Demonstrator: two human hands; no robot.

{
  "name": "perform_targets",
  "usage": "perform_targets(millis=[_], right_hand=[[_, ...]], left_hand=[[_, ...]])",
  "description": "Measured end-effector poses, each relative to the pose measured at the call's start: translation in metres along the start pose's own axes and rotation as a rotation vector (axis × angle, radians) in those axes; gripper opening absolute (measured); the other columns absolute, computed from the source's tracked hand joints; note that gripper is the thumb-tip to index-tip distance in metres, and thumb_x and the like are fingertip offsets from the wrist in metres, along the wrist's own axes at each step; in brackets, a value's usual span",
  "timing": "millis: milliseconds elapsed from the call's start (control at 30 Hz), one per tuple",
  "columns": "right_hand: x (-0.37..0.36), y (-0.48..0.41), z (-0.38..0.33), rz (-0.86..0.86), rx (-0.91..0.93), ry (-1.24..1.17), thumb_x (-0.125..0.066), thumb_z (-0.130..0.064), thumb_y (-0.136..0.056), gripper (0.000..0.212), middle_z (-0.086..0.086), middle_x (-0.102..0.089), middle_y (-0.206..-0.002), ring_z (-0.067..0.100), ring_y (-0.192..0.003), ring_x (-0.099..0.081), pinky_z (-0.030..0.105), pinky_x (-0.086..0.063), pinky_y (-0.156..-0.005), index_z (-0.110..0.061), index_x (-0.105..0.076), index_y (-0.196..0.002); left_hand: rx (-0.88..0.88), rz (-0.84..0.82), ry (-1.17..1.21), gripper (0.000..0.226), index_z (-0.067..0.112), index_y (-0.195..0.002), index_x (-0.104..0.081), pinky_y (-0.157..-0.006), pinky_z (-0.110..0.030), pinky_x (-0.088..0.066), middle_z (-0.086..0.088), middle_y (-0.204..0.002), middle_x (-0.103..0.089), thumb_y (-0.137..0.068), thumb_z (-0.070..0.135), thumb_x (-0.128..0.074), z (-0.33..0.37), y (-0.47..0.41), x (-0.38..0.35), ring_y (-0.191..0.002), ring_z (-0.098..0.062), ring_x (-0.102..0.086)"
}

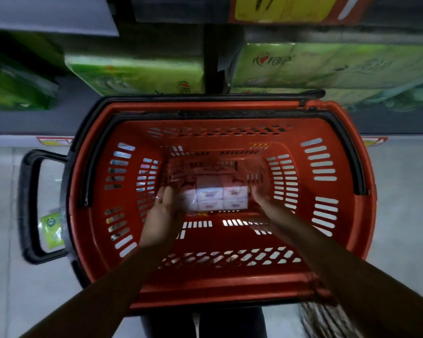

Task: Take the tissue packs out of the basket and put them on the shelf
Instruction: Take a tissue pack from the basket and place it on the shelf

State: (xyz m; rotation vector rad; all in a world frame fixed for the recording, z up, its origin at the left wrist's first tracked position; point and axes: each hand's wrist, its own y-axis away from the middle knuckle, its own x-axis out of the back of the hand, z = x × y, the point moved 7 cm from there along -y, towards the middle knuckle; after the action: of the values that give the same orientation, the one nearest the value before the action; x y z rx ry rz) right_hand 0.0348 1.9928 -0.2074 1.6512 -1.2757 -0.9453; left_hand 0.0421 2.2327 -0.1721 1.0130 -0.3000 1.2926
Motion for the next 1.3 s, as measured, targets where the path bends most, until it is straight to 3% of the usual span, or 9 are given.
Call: perform_targets(millis=[133, 267, 467, 567, 700, 900, 1000, 1100, 1300], right_hand=[[-0.024, 0.017, -0.002, -0.074, -0.092, -0.305, -0.039, -0.074, -0.07, 0.077, 0.014, -0.067, -0.115, 0.033, -0.105, -0.064, 0.049, -0.047, -0.094, -0.017, -0.058, -0.118], [-0.046, 0.038, -0.022, -0.114, -0.004, -0.557, -0.054, -0.047, -0.077, 0.045, 0.018, -0.07, -0.105, 0.038, -0.11, -0.059, 0.052, -0.039, -0.105, -0.012, -0.064, -0.104], [-0.05, 0.058, -0.017, -0.048, 0.005, -0.658, -0.069, -0.035, -0.066, 0.048, 0.011, -0.074, -0.087, 0.026, -0.077, -0.071, 0.038, -0.056, -0.071, -0.01, -0.064, -0.106], [-0.055, 0.072, -0.021, -0.11, 0.068, -0.8, -0.094, -0.033, -0.029, 0.082, 0.012, -0.074, -0.094, 0.028, -0.08, -0.071, 0.039, -0.059, -0.064, -0.009, -0.07, -0.104], [-0.054, 0.102, -0.028, -0.12, 0.176, -0.858, -0.094, -0.036, -0.028, 0.093, 0.01, -0.071, -0.105, 0.028, -0.093, -0.068, 0.039, -0.058, -0.07, -0.014, -0.061, -0.112], [-0.059, 0.157, -0.055, -0.164, 0.333, -0.68, -0.088, -0.03, -0.051, 0.063, 0.014, -0.068, -0.114, 0.03, -0.107, -0.064, 0.042, -0.055, -0.086, -0.012, -0.068, -0.108], [-0.066, 0.188, -0.076, -0.161, 0.385, -0.545, -0.089, -0.037, -0.051, 0.078, 0.017, -0.065, -0.116, 0.034, -0.108, -0.06, 0.042, -0.05, -0.091, -0.009, -0.061, -0.118], [-0.07, 0.219, -0.095, -0.128, 0.436, -0.494, -0.077, -0.028, -0.068, 0.065, 0.014, -0.067, -0.116, 0.033, -0.11, -0.061, 0.042, -0.05, -0.092, -0.009, -0.055, -0.126], [-0.077, 0.301, -0.134, -0.108, 0.524, -0.44, -0.084, -0.043, -0.058, 0.09, 0.019, -0.058, -0.129, 0.034, -0.12, -0.056, 0.05, -0.044, -0.101, -0.005, -0.05, -0.132]], left_hand=[[-0.131, 0.006, -0.009, 0.043, 0.001, -0.122, -0.042, -0.069, -0.043, -0.049, -0.028, -0.124, -0.053, -0.082, -0.008, -0.057, 0.02, 0.022, 0.031, -0.091, -0.048, -0.061], [-0.286, 0.014, -0.015, 0.059, 0.008, -0.127, -0.04, -0.063, -0.042, -0.054, -0.022, -0.125, -0.055, -0.076, -0.011, -0.062, 0.038, 0.042, 0.051, -0.089, -0.044, -0.065], [-0.215, 0.024, 0.418, 0.084, 0.027, -0.135, -0.024, -0.099, -0.027, -0.046, 0.009, -0.13, -0.043, -0.076, -0.012, -0.068, 0.041, 0.056, 0.074, -0.121, 0.001, -0.048], [0.25, -0.064, 0.96, 0.074, 0.028, -0.132, -0.028, -0.092, -0.038, -0.052, -0.002, -0.133, -0.05, -0.08, -0.009, -0.067, 0.021, 0.066, 0.069, -0.114, -0.019, -0.06], [0.636, -0.086, 1.325, 0.03, 0.006, -0.122, -0.053, -0.083, -0.043, -0.057, -0.018, -0.114, -0.068, -0.095, 0.018, -0.052, 0.014, 0.092, 0.075, -0.093, -0.027, -0.072], [0.568, -0.275, 1.345, 0.055, 0.01, -0.13, -0.054, -0.086, -0.041, -0.055, -0.015, -0.127, -0.063, -0.094, 0.047, -0.037, 0.057, 0.112, 0.104, -0.114, -0.032, -0.061], [0.452, -0.37, 1.394, 0.069, 0.013, -0.133, -0.054, -0.097, -0.047, -0.05, -0.016, -0.13, -0.06, -0.08, 0.056, -0.062, 0.089, 0.114, 0.131, -0.121, -0.034, -0.057], [0.431, -0.352, 1.37, 0.083, 0.006, -0.126, -0.057, -0.085, -0.043, -0.056, -0.021, -0.124, -0.064, -0.058, 0.042, -0.087, 0.113, 0.124, 0.16, -0.113, -0.037, -0.062], [0.352, -0.205, 1.341, 0.054, -0.001, -0.127, -0.054, -0.075, -0.04, -0.058, -0.026, -0.119, -0.064, -0.079, 0.023, -0.065, 0.164, 0.163, 0.23, -0.105, -0.039, -0.066]])
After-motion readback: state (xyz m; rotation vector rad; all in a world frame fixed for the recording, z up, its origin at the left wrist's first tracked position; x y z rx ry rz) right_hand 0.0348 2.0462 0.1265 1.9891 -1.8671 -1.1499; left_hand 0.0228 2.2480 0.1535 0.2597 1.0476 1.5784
